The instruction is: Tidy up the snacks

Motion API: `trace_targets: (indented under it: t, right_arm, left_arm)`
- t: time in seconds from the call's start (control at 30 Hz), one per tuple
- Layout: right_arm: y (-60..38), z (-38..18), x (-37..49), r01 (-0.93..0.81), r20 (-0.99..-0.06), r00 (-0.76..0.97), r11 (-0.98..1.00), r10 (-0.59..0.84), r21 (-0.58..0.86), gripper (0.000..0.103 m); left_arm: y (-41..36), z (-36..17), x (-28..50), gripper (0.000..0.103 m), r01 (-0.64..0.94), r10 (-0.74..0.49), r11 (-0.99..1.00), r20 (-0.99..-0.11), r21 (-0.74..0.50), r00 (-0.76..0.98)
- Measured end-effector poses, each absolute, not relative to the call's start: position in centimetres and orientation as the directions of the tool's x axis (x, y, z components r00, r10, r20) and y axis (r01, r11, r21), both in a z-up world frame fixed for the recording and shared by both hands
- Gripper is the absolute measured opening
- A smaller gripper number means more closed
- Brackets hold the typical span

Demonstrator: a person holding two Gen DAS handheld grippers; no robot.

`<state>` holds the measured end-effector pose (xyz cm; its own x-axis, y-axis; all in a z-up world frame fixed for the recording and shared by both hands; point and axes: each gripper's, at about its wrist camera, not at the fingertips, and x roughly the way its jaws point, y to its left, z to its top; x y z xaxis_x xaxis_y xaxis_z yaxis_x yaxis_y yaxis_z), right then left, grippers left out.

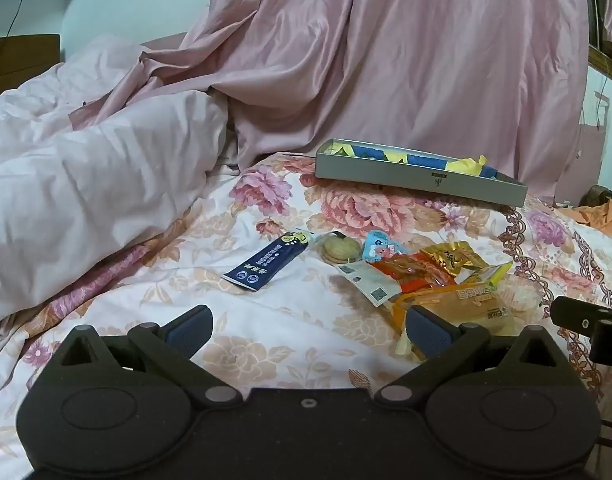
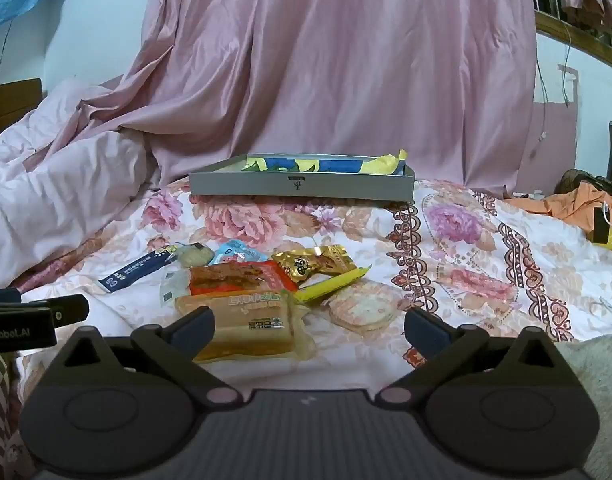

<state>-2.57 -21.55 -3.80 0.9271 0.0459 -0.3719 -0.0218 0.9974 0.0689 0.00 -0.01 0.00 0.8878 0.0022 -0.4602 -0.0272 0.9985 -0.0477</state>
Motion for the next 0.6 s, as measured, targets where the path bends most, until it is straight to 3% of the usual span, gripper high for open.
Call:
trace_targets:
  t: [0.6]
  right_arm:
    - [-21.6,-3.87,-2.61,-0.024,-0.374,0.926,0.997,0.05,0.075,0.103]
  left_arm:
    - [-0.05,0.01,-0.04,0.102,-0.024,-0.002,0.998,-0.461,-0.05,0.888]
